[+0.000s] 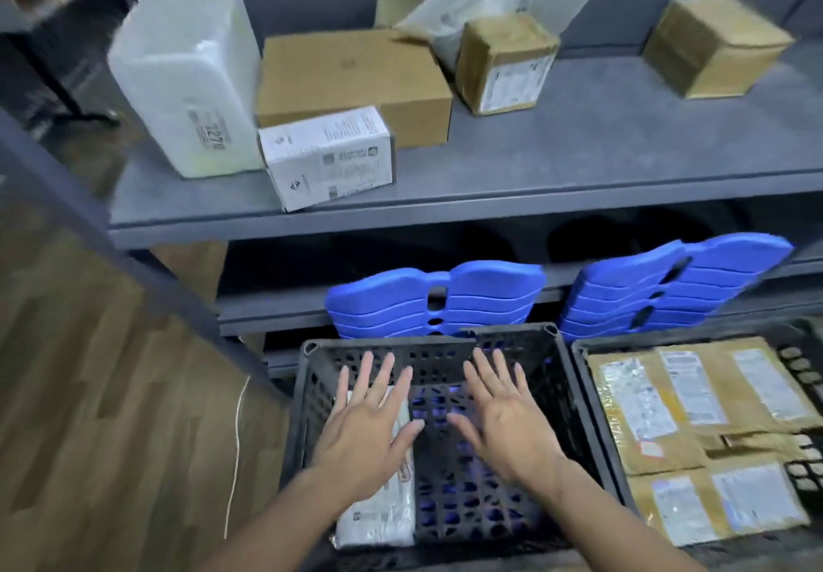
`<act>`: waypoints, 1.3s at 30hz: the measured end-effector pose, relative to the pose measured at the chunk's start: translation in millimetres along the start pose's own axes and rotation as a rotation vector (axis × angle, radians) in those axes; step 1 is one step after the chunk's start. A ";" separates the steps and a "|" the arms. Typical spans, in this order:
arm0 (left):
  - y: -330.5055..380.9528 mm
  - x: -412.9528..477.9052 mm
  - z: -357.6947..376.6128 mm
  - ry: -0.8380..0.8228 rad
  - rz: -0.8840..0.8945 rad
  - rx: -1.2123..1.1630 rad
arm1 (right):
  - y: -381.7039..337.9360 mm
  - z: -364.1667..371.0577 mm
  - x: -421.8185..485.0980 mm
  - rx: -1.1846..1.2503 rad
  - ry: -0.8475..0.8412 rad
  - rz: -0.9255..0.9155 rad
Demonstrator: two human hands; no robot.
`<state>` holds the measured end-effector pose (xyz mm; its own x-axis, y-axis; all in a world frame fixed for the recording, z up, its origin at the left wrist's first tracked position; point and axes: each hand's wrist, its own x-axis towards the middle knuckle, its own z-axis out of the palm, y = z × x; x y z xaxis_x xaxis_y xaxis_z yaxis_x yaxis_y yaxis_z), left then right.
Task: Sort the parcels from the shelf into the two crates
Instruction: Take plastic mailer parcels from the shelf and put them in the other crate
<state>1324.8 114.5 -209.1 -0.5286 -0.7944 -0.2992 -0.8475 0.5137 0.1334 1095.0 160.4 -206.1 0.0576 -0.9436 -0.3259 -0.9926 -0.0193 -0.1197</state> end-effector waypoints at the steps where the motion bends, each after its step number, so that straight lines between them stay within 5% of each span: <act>1: 2.4 -2.8 -16.5 0.008 0.006 -0.017 | -1.5 -14.2 -5.8 0.015 0.035 -0.009; 16: 33.5 54.8 -129.6 0.207 -0.058 -0.094 | 67.5 -156.7 4.2 0.275 0.315 -0.051; 26: 33.6 146.3 -197.4 0.335 -0.061 -0.073 | 148.4 -280.1 133.0 0.267 0.674 -0.146; 32: 18.2 179.0 -195.7 0.345 -0.063 0.009 | 149.7 -357.5 206.2 0.290 0.801 -0.202; 39: 8.1 186.6 -177.6 0.449 -0.042 -0.212 | 123.6 -441.8 290.9 0.141 0.886 -0.092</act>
<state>1210.9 -87.1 -95.9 -0.4222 -0.8982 0.1221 -0.8349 0.4378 0.3335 942.0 -262.5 98.6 -0.0253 -0.8502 0.5258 -0.9626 -0.1212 -0.2423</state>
